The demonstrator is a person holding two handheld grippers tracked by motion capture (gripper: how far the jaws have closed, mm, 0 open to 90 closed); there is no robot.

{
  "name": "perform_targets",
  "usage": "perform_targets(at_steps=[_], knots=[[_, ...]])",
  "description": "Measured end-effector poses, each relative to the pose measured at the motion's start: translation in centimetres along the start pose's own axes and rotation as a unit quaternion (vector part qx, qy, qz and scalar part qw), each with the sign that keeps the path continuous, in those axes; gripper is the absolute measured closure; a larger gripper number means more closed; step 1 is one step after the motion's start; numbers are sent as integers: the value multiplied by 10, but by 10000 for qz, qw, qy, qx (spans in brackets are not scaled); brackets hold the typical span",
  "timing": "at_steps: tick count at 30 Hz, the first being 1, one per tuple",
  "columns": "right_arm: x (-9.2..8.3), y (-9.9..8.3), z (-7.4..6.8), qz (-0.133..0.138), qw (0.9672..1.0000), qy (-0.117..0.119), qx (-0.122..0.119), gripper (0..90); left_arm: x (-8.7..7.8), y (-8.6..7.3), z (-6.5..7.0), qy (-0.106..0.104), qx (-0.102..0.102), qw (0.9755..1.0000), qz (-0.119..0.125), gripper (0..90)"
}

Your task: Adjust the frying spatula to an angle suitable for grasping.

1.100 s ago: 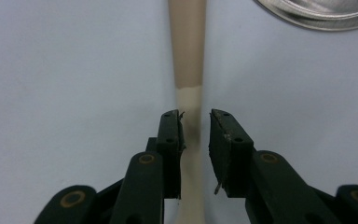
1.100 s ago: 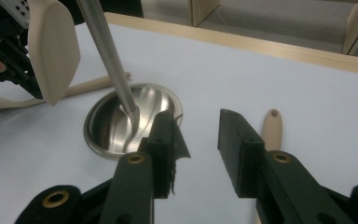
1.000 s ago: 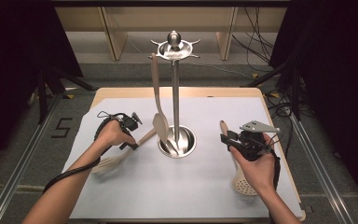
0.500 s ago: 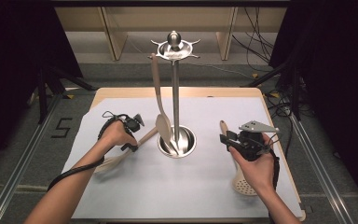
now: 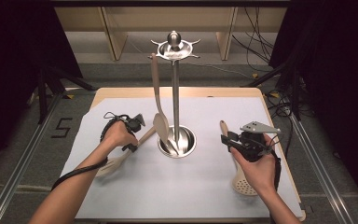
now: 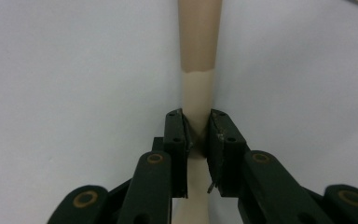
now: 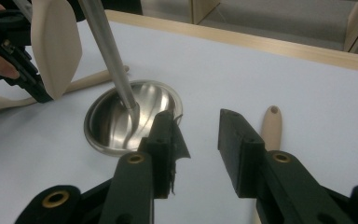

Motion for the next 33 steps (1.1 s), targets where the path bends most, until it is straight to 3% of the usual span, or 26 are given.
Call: perform_targets(at_steps=[3, 6, 8, 9, 10, 11, 13, 17, 19, 20, 21, 24, 25, 26, 27, 29, 30, 31, 32, 33], knots=[[0, 0, -3, 6, 9998, 26, 210, 671, 0, -5, -1, -72, -216, 9994, 265, 779], [-1, 1, 0, -24, 10000, 24, -21, 671, -5, -10, -4, -144, -424, 9979, 468, 780], [0, 1, -2, 26, 10000, -8, 65, 672, -8, -14, -7, -190, -555, 9962, 644, 780], [-1, 1, -1, 10, 10000, -10, 6, 672, -11, -16, -8, -225, -677, 9943, 788, 779], [-1, 1, -3, 35, 9999, 19, 157, 672, -12, -18, -9, -245, -782, 9924, 917, 779], [0, 1, -2, 63, 9999, 10, 111, 673, -15, -20, -11, -265, -803, 9915, 986, 779], [-1, 1, -2, 55, 9999, 16, 124, 673, -20, -26, -13, -296, -1004, 9860, 1295, 779], [0, 2, -3, 139, 9999, 38, 76, 673, -27, -37, -17, -177, -1199, 9780, 1697, 779], [0, 2, -3, 166, 9998, 33, 70, 673, -30, -43, -18, -166, -1372, 9710, 1953, 779], [0, 3, -1, 162, 9998, -10, -91, 673, -32, -46, -18, -175, -1390, 9693, 2019, 779], [0, 3, -1, 166, 9998, -2, -96, 673, -34, -50, -18, -143, -1433, 9668, 2112, 779], [-1, 4, -3, 116, 9999, -39, -72, 674, -38, -57, -17, -91, -1599, 9572, 2413, 779], [-1, 3, -6, 100, 9999, 9, 114, 674, -39, -58, -16, -71, -1694, 9521, 2543, 779], [0, 4, -4, 129, 9999, -54, 11, 674, -41, -60, -16, -56, -1732, 9487, 2644, 779], [0, 4, -6, 157, 9999, -17, 64, 674, -43, -63, -16, -41, -1769, 9455, 2732, 779], [-1, 4, -6, 123, 9999, 4, -4, 674, -48, -68, -16, -43, -1781, 9419, 2848, 779], [1, 5, -8, 213, 9998, 29, 32, 674, -51, -71, -17, -38, -1736, 9414, 2893, 779], [0, 5, -6, 226, 9997, -5, -134, 674, -53, -74, -17, -33, -1717, 9405, 2931, 779], [0, 5, -6, 236, 9996, -25, -175, 674, -55, -76, -16, -34, -1735, 9372, 3025, 779], [0, 5, -8, 235, 9997, 48, -41, 674, -58, -78, -14, -17, -1788, 9328, 3130, 779]])
Point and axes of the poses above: each handheld gripper's, and its own axes: x roughly forward along the jaws, y roughly out of its top, z roughly to its right, the point moved 3 cm from there along x, roughly forward along the jaws, and after that the axes turned 10 degrees about y, right-handed, at the moved point
